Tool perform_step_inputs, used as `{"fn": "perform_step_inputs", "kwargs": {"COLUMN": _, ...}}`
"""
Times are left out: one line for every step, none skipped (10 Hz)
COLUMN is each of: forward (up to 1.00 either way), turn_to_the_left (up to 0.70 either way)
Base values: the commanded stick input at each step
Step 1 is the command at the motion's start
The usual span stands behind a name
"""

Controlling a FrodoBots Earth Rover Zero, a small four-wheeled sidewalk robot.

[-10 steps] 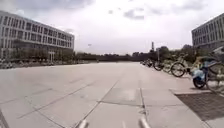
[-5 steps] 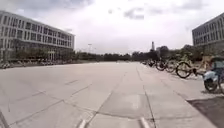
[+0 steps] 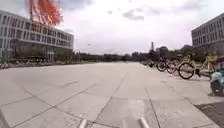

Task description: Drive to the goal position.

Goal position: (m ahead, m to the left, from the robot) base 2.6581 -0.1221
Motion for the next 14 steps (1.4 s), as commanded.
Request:
{"fn": "perform_step_inputs", "kwargs": {"forward": 0.70, "turn_to_the_left": 0.00}}
{"fn": "perform_step_inputs", "kwargs": {"forward": 0.70, "turn_to_the_left": 0.00}}
{"fn": "perform_step_inputs", "kwargs": {"forward": 0.70, "turn_to_the_left": 0.00}}
{"fn": "perform_step_inputs", "kwargs": {"forward": 0.70, "turn_to_the_left": 0.00}}
{"fn": "perform_step_inputs", "kwargs": {"forward": 0.70, "turn_to_the_left": 0.00}}
{"fn": "perform_step_inputs", "kwargs": {"forward": 0.70, "turn_to_the_left": 0.00}}
{"fn": "perform_step_inputs", "kwargs": {"forward": 0.70, "turn_to_the_left": 0.00}}
{"fn": "perform_step_inputs", "kwargs": {"forward": 0.70, "turn_to_the_left": 0.00}}
{"fn": "perform_step_inputs", "kwargs": {"forward": 0.70, "turn_to_the_left": 0.00}}
{"fn": "perform_step_inputs", "kwargs": {"forward": 0.70, "turn_to_the_left": 0.00}}
{"fn": "perform_step_inputs", "kwargs": {"forward": 0.70, "turn_to_the_left": 0.00}}
{"fn": "perform_step_inputs", "kwargs": {"forward": 0.70, "turn_to_the_left": 0.00}}
{"fn": "perform_step_inputs", "kwargs": {"forward": 0.70, "turn_to_the_left": 0.00}}
{"fn": "perform_step_inputs", "kwargs": {"forward": 0.70, "turn_to_the_left": 0.00}}
